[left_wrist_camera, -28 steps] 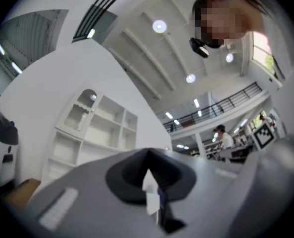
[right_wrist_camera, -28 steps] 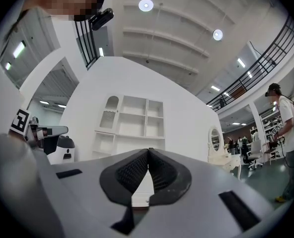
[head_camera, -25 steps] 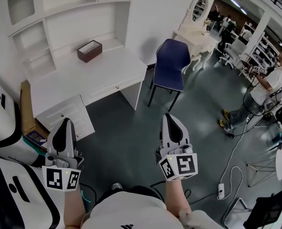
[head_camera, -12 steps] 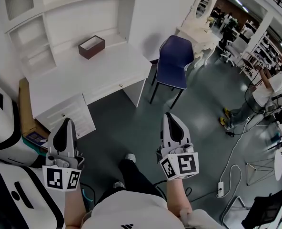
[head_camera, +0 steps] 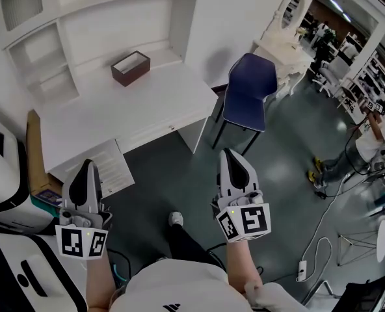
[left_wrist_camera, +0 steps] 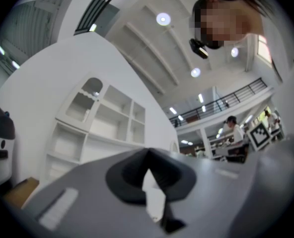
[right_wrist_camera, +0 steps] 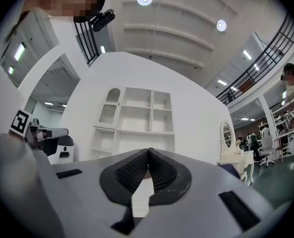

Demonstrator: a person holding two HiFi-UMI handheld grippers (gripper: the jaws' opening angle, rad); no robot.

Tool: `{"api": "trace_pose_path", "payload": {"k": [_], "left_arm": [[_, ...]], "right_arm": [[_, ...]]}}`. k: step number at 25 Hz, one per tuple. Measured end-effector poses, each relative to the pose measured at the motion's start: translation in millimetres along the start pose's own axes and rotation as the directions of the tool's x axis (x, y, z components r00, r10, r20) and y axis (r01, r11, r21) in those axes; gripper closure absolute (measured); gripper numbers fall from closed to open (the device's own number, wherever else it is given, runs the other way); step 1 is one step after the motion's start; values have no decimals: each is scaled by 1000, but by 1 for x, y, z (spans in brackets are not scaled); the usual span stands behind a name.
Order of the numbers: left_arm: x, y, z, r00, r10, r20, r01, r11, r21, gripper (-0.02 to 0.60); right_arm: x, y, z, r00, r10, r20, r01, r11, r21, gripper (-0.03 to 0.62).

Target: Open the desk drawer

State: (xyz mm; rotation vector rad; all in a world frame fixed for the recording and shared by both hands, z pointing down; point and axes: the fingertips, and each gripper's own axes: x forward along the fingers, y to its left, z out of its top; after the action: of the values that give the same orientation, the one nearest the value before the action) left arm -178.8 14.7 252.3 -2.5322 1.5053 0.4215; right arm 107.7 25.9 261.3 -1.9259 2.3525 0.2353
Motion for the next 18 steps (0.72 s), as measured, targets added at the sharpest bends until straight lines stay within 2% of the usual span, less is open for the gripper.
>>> {"api": "trace_pose_path", "payload": {"k": [10, 18], "left_arm": [[94, 3, -12, 999, 4, 34, -4, 1000, 2, 575], [149, 1, -25, 999, 17, 43, -18, 1000, 21, 576]], "right_arm": [[81, -51, -4, 999, 34, 19, -34, 999, 0, 608], [128, -86, -13, 998, 63, 23, -63, 998, 9, 606]]}}
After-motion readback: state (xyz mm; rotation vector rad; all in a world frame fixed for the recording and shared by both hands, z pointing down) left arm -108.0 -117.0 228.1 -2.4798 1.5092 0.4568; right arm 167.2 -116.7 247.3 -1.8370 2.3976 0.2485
